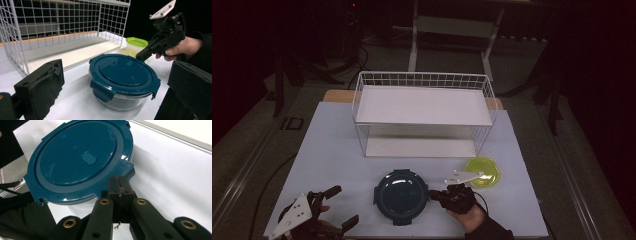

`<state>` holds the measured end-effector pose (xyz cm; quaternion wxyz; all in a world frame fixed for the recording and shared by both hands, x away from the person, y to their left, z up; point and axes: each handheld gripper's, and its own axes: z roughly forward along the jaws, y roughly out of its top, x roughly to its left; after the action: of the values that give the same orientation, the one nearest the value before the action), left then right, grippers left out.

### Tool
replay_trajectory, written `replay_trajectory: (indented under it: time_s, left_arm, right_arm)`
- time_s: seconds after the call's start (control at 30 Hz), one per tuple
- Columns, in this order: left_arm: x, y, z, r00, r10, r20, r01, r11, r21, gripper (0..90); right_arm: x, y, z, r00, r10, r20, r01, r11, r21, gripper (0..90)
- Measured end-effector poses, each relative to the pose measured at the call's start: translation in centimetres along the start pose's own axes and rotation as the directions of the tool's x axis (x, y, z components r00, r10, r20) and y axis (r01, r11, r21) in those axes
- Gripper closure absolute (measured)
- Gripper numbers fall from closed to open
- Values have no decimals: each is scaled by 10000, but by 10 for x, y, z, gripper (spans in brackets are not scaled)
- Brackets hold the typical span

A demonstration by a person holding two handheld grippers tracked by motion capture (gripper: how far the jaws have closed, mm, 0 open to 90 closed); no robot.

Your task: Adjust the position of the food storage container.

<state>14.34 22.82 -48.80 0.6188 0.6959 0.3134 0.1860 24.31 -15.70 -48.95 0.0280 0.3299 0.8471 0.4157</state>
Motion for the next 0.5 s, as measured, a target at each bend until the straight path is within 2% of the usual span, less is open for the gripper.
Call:
replay_trajectory:
  time_s: [0.23, 0.5]
  left_arm:
    - [0, 0, 0, 10000, 11, 22, -11, 10000, 1, 2]
    - [0, 0, 0, 10000, 23, 47, -23, 10000, 3, 2]
  right_arm:
    - [12, 8, 15, 9994, -239, -263, 240, 9997, 26, 900]
    - [18, 15, 25, 9986, -266, -450, 266, 9996, -11, 900]
